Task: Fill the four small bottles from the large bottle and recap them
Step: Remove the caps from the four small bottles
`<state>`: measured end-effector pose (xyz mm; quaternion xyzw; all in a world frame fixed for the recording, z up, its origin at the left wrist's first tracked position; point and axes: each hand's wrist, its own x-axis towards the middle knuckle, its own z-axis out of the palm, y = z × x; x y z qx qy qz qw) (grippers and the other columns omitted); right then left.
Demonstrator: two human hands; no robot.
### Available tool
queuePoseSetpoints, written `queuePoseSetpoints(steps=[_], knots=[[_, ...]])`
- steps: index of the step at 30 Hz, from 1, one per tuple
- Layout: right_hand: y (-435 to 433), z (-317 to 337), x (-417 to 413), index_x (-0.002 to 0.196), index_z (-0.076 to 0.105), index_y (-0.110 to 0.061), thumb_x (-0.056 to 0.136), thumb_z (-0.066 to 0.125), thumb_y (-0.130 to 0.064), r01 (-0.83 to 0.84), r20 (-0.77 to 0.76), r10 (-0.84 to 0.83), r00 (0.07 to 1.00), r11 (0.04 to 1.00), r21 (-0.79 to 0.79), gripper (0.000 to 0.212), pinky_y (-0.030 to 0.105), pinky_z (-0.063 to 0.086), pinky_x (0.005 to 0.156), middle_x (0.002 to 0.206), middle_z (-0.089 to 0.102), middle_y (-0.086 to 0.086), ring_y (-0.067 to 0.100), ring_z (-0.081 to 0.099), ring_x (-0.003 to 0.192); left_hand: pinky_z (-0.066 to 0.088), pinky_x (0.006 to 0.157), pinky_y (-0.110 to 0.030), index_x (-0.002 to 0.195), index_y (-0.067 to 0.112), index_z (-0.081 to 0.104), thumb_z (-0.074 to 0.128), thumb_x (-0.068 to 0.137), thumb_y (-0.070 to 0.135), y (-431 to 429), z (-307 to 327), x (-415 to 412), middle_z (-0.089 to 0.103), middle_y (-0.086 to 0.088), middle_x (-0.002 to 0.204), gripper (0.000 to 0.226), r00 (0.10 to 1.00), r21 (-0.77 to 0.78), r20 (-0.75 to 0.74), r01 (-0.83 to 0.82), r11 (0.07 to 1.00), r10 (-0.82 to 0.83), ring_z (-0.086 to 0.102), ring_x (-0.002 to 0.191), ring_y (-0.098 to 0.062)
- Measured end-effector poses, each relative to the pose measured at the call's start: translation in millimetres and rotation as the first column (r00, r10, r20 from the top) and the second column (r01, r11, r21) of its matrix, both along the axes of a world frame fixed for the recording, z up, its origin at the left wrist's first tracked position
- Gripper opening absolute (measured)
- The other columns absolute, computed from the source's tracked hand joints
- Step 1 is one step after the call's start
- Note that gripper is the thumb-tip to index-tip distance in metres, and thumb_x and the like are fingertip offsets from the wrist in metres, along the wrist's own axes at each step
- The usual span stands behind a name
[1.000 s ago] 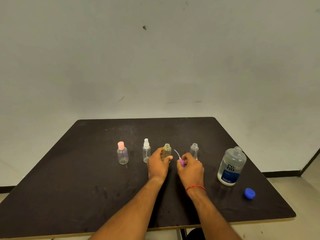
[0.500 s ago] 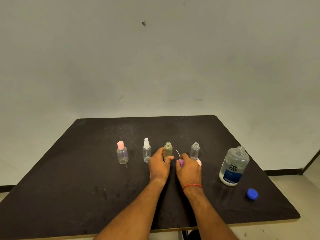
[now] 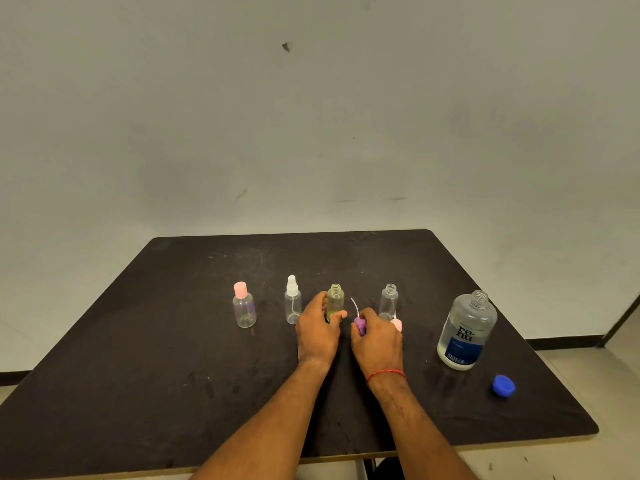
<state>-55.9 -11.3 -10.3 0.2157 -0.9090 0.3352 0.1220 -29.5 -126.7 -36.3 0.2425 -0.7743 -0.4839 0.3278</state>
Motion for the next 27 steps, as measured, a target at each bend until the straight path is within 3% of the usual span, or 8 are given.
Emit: queuePoseSetpoints(steps=[7,11,15,18,20,24,27], knots=[[-0.2,1.4,0.3,0.081,0.06,-0.015,0.089,0.061,-0.02,-0.009,-0.015,0.009,1.0,1.0,-0.007,0.009,0.046,0.052,0.077,0.061,0.026,-0.015,0.022,0.053,0.069,0.058,0.094,-0.037,0.118,0.027,0.066,0.082,0.085,0.021,-0.5,-0.7,1.3,0.074,0.011,0.107,0.037,1.0,-0.013,0.008,-0.009,1.0,0.009,0.069,0.102,-0.005],[0.2,0.6,0.1,0.083,0.059,-0.017,0.089,0.06,-0.023,-0.002,-0.001,0.002,1.0,1.0,-0.012,0.009,0.044,0.053,0.072,0.068,0.045,-0.006,0.022,0.054,0.073,0.059,0.093,-0.039,0.115,0.027,0.064,0.082,0.085,0.022,0.1,1.0,2.9,0.071,0.014,0.106,0.035,1.0,-0.029,-0.013,-0.013,0.999,0.012,0.068,0.1,-0.005],[4.3,2.1,0.3,0.089,0.059,-0.018,0.091,0.059,-0.027,-0.003,0.007,0.003,1.0,1.0,-0.003,0.01,0.036,0.054,0.069,0.083,0.057,0.003,0.02,0.055,0.079,0.049,0.108,-0.033,0.139,0.015,0.057,0.082,0.086,0.024,6.2,5.1,10.2,0.065,0.003,0.133,0.059,0.998,-0.01,-0.021,-0.056,0.998,0.056,0.06,0.123,-0.012],[8.4,-0.2,-1.6,0.083,0.055,-0.021,0.091,0.06,-0.03,-0.002,-0.006,0.002,1.0,1.0,-0.026,0.013,0.028,0.048,0.062,0.08,0.055,0.0,0.017,0.053,0.074,0.045,0.112,-0.032,0.147,0.013,0.051,0.081,0.088,0.027,11.9,6.9,22.4,0.059,-0.003,0.144,0.067,0.997,-0.005,-0.027,-0.075,0.997,0.075,0.055,0.134,-0.018],[10.1,-2.6,-1.0,0.078,0.05,-0.025,0.091,0.059,-0.032,0.004,-0.005,-0.004,1.0,1.0,-0.03,0.017,0.023,0.041,0.06,0.077,0.052,-0.003,0.015,0.051,0.071,0.047,0.111,-0.034,0.145,0.015,0.054,0.081,0.087,0.028,12.5,6.8,34.2,0.061,-0.002,0.142,0.065,0.995,-0.022,-0.046,-0.084,0.996,0.083,0.056,0.131,-0.016],[12.2,-2.0,2.7,0.078,0.052,-0.026,0.089,0.063,-0.033,-0.007,-0.034,0.005,0.999,0.998,-0.063,0.017,0.017,0.036,0.059,0.075,0.054,-0.006,0.012,0.053,0.07,0.053,0.098,-0.025,0.13,0.019,0.064,0.083,0.085,0.031,5.0,14.4,60.6,0.067,0.007,0.122,0.051,0.987,-0.044,-0.124,-0.111,0.993,0.104,0.063,0.112,-0.007],[8.5,6.8,7.9,0.082,0.059,-0.021,0.083,0.071,-0.027,-0.039,-0.094,0.028,0.995,0.992,-0.121,0.013,0.021,0.038,0.063,0.073,0.057,-0.005,0.013,0.053,0.067,0.057,0.086,-0.026,0.116,0.023,0.067,0.081,0.086,0.031,-11.1,20.6,75.0,0.068,0.014,0.105,0.034,0.977,-0.061,-0.154,-0.16,0.985,0.149,0.066,0.096,-0.005]])
